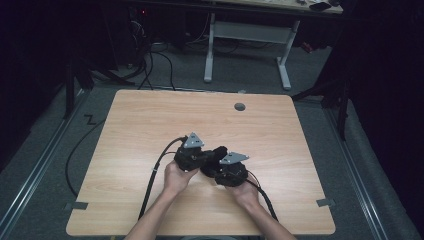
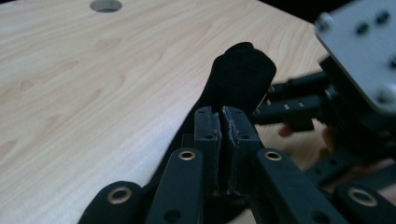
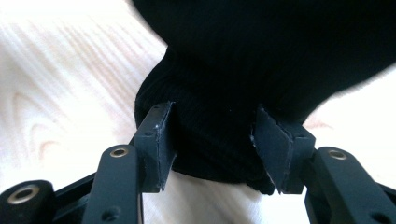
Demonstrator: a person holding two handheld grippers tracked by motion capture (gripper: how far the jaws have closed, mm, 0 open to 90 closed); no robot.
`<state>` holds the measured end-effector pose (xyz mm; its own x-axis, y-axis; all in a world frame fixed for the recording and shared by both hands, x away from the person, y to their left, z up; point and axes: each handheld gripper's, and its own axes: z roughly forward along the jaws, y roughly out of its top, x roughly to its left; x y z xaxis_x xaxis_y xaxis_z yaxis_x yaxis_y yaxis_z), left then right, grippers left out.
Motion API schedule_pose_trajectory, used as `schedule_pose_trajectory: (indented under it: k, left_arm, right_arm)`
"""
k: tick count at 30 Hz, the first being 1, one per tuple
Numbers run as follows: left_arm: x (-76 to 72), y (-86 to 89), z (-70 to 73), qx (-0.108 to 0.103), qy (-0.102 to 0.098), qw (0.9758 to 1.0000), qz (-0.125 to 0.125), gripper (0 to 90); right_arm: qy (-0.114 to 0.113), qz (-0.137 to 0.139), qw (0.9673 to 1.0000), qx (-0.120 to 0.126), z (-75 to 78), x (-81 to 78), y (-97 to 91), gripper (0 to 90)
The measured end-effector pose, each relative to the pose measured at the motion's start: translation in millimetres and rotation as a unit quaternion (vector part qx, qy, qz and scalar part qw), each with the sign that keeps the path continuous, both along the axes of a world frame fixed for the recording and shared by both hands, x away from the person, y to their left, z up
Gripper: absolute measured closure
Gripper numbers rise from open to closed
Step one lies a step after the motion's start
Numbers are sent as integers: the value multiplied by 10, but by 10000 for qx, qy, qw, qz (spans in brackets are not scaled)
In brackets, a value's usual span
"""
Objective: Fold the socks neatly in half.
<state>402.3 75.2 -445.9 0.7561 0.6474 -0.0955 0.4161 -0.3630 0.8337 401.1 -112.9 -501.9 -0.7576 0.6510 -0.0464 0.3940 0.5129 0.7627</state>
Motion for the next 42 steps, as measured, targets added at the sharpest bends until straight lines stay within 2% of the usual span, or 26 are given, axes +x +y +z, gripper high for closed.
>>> schedule_pose_trajectory:
  k: [4,6,10,11,13,14,16,18,21,22,24,28,30,31,33,35,38,39,40,42]
  left_arm:
    - [-57,-19,-133,109,72,9999,79,844]
    - [-51,-35,-210,254,80,9995,156,842]
    - [-34,-56,-300,271,98,9994,214,837]
    - [-33,-65,-309,304,97,9993,194,836]
    - [-40,-92,-313,374,37,9991,176,832]
    - [-44,-104,-310,417,7,9990,177,831]
    - [-49,-118,-305,455,-9,9988,175,826]
    - [-58,-130,-303,481,-22,9987,166,819]
    - [-82,-148,-294,557,-53,9984,107,797]
    - [-93,-152,-291,556,-43,9984,82,783]
    - [-113,-152,-285,530,-13,9986,36,748]
    - [-178,-89,-248,363,-13,9993,-13,670]
    - [-176,-15,-220,72,10,9999,92,632]
    - [-152,35,-202,-157,64,9996,215,618]
    - [-100,81,-188,-369,113,9984,409,602]
    - [-31,66,-210,-274,211,9981,502,618]
    - [54,-18,-347,92,368,9980,513,662]
    - [71,-37,-404,129,386,9979,508,670]
    - [74,-31,-425,63,370,9980,516,676]
    - [83,-20,-453,65,357,9981,502,686]
  right_arm:
    - [-60,-46,10000,-61,-1,62,59,481]
    - [-34,-57,10000,-34,-1,81,68,480]
    - [73,-53,9999,-70,39,18,6,472]
    - [82,-33,9999,-66,44,3,-11,488]
    - [172,42,9998,-106,89,-69,-110,578]
    - [192,61,9998,-72,127,-104,-180,640]
    - [223,109,9996,101,215,-149,-295,709]
    - [101,104,9995,274,322,-185,-367,745]
    - [-141,45,9981,593,518,-200,-403,749]
    - [-212,33,9977,650,570,-183,-382,738]
    - [-189,-5,9978,628,622,-106,-301,710]
    - [259,-73,9988,401,485,108,-151,702]
    - [406,-64,9986,344,405,129,-132,705]
    - [424,-61,9985,347,381,126,-135,705]
    - [472,-65,9982,376,343,115,-157,704]
    - [528,-89,9977,426,323,110,-183,697]
    - [512,-40,9976,463,310,123,-201,668]
    - [508,-23,9976,466,306,123,-203,657]
    - [527,8,9976,451,294,118,-205,635]
    - [484,55,9981,372,260,107,-216,611]
